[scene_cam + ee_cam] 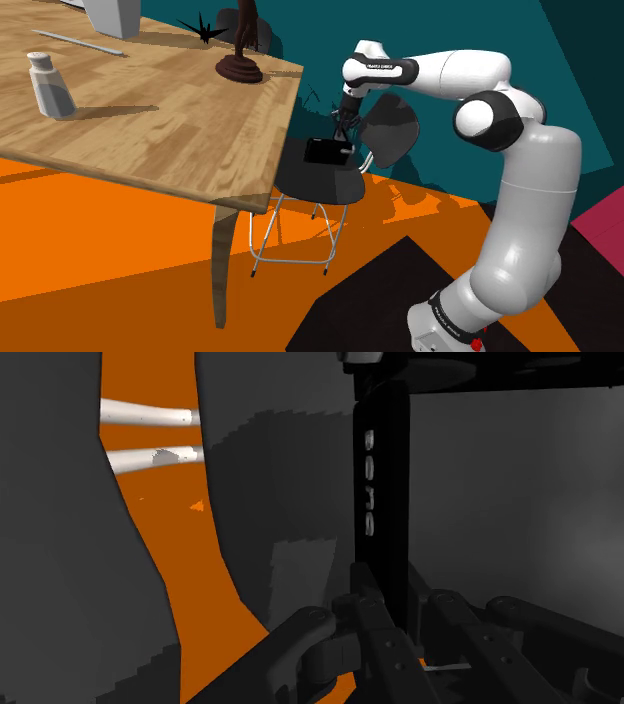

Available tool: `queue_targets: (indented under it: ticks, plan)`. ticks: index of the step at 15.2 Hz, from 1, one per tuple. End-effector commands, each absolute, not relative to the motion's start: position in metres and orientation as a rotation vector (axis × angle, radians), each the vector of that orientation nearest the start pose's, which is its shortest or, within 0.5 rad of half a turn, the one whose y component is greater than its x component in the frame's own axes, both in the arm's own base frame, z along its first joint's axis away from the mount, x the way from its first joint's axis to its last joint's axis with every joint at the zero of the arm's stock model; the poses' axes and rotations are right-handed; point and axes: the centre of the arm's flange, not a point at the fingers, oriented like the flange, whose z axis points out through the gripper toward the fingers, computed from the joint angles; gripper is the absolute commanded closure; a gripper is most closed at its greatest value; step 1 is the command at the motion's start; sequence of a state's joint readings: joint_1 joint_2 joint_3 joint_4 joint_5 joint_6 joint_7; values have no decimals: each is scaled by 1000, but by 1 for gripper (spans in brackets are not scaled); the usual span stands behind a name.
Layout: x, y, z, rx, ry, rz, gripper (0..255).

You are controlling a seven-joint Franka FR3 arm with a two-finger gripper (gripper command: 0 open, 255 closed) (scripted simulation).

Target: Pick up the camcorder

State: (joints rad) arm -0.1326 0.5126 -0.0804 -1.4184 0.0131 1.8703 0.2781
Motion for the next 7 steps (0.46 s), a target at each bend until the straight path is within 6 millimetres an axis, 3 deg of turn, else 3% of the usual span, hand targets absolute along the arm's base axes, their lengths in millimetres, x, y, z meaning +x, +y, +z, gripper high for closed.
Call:
queue_targets:
  ticks: [1,5,7]
  plan:
    - [683,-136,410,-3076,763,91,255]
    - [683,-136,431,-3076,763,91,255]
    - [683,-136,432,-3076,763,91,255]
